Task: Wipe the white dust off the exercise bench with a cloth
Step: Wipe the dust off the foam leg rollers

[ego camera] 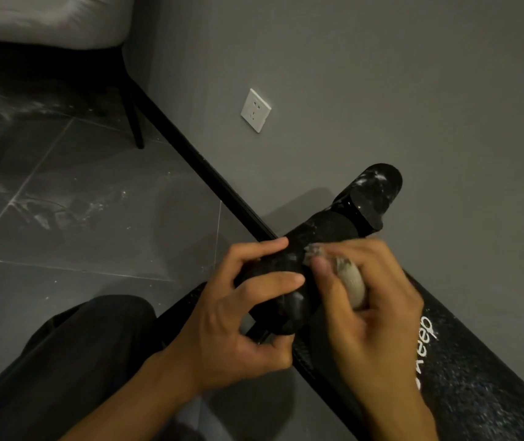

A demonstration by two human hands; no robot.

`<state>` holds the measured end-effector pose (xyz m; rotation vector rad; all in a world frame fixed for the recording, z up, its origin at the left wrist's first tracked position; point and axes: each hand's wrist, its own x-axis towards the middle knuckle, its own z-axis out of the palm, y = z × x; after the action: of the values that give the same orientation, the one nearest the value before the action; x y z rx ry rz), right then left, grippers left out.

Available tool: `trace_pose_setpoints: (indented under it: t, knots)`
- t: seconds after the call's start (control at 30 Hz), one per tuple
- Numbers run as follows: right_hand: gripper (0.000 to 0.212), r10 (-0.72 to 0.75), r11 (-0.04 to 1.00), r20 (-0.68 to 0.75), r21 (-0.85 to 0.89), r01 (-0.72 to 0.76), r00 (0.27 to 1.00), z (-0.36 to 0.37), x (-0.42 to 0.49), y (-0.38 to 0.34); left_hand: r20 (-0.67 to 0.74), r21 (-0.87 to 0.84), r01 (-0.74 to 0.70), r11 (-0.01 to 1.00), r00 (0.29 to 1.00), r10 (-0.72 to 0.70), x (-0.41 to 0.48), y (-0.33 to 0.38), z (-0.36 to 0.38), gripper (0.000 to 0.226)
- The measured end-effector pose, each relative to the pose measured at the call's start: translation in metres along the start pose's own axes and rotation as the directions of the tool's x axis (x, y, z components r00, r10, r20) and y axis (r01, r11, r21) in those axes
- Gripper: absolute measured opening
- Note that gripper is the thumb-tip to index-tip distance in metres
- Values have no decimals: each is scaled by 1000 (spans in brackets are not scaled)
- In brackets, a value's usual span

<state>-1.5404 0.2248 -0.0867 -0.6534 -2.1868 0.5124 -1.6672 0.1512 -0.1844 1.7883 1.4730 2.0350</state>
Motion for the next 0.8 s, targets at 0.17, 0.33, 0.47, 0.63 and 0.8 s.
trace_pose_setpoints:
  t: [0.17,0.33,0.47,0.63,0.8]
  knots:
    - [12,229,967,-152,-80,-243,961,-4,22,24,2,8,8,1000,1000,-8,0,0,2,63]
    - [9,64,998,-24,20,-63,998,-2,3,4,4,6,2,1000,1000,-2,0,-1,0,64]
    - [4,97,995,-60,-17,-98,993,-5,15,13,8,9,12,1000,1000,-12,1,2,0,61]
    - [9,158,987,-25,-38,-159,987,-4,28,14,17,5,17,1000,1000,-17,1,1,-1,59]
    - [8,159,987,-10,-18,-159,987,-15,16,13,35,87,-24,996,999,21,2,3,0,56]
